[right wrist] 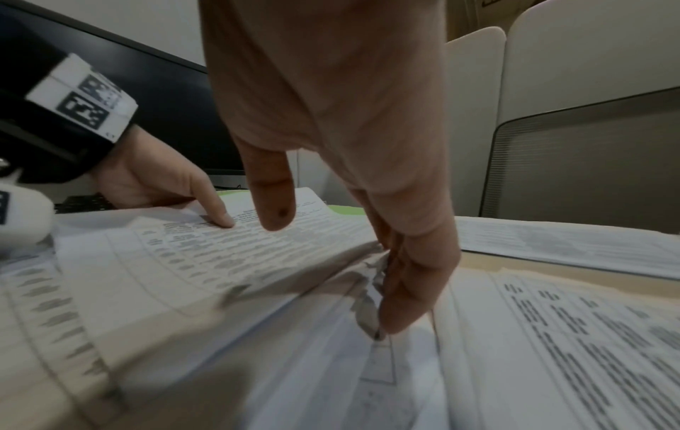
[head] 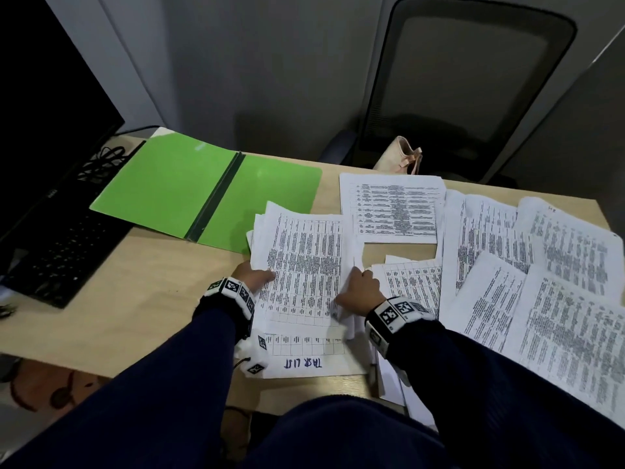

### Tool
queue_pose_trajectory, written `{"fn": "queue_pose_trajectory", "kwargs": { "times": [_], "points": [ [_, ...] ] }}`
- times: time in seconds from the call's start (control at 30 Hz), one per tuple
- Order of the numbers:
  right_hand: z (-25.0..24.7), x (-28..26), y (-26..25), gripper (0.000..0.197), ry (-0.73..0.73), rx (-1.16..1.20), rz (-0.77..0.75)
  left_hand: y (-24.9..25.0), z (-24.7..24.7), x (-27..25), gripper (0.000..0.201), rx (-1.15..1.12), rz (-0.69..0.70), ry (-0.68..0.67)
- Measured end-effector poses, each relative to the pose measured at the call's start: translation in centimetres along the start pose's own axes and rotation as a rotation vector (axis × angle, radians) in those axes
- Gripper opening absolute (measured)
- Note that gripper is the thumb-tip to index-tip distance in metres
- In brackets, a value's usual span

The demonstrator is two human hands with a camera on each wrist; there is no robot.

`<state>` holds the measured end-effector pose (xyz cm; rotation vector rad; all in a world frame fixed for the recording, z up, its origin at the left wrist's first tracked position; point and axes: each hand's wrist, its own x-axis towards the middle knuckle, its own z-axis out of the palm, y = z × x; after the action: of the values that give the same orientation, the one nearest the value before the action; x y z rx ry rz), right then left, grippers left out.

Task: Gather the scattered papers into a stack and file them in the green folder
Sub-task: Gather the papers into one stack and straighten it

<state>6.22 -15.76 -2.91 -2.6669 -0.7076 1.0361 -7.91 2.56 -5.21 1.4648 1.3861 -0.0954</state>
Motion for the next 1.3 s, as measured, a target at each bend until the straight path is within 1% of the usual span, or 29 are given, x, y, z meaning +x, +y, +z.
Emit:
{"fn": "queue_pose_trajectory", "kwargs": {
  "times": [0.07,0.17,0.23,0.3,0.37,0.43,0.53,0.63,0.77,0.83,0.87,0.93,1.0,1.07,1.17,1.23,1.3],
  "points": [
    [-0.5,0.4,0.3,0.05,-0.002,-0.039,-0.03,0.5,-0.1,-0.9,0.045,0.029,0.002,0.021],
    [-2.1,1.4,1.4,0.044,0.057,-0.043,-0.051,0.9,-0.2,-1.2,0.04,0.051,0.008,0.091],
    [-3.6,2.3,2.5,0.042,0.136,-0.013,-0.004,1.2,-0.4,-0.9,0.038,0.075,-0.007,0.128],
    [-5.2,3.2,3.8,0.042,0.202,-0.012,0.064,1.6,-0.7,-0.7,0.027,0.111,-0.017,0.118],
    [-6.5,4.1,5.2,0.044,0.252,-0.092,0.094,1.9,-0.8,-0.4,0.018,0.148,-0.031,0.096],
    [-7.5,4.9,6.0,0.047,0.302,-0.266,0.057,2.1,-1.0,0.0,0.02,0.181,-0.048,0.093],
    [-8.4,6.4,5.9,0.056,0.314,-0.506,-0.072,2.5,-1.2,0.3,0.026,0.233,-0.075,0.069],
    [-9.2,8.6,4.5,0.064,0.294,-0.583,-0.138,2.8,-1.5,0.7,0.026,0.25,-0.122,0.035],
    [-9.8,10.9,2.5,0.071,0.272,-0.638,-0.155,2.6,-1.6,0.7,0.027,0.207,-0.156,0.028],
    [-10.0,11.6,1.7,0.067,0.251,-0.62,-0.146,2.5,-1.7,0.7,0.021,0.18,-0.161,0.018],
    [-10.2,12.0,1.3,0.063,0.231,-0.599,-0.148,2.5,-1.8,0.7,0.021,0.175,-0.159,0.018],
    [-10.6,12.6,0.8,0.05,0.19,-0.588,-0.167,2.7,-1.9,0.6,0.039,0.18,-0.171,0.019],
    [-10.9,13.1,0.5,0.036,0.163,-0.622,-0.199,2.8,-1.9,0.8,0.049,0.184,-0.187,0.019],
    [-10.9,13.1,0.5,0.029,0.141,-0.662,-0.238,2.8,-1.8,1.1,0.053,0.181,-0.196,0.022],
    [-11.4,13.2,0.9,0.028,0.158,-0.675,-0.255,2.9,-1.6,1.2,0.05,0.188,-0.189,0.039],
    [-12.5,13.1,1.5,0.027,0.196,-0.589,-0.24,2.8,-1.6,1.2,0.048,0.202,-0.18,0.047],
    [-14.1,12.9,2.3,0.023,0.276,-0.383,-0.216,2.6,-1.7,1.4,0.042,0.22,-0.172,0.051]
  ]
}}
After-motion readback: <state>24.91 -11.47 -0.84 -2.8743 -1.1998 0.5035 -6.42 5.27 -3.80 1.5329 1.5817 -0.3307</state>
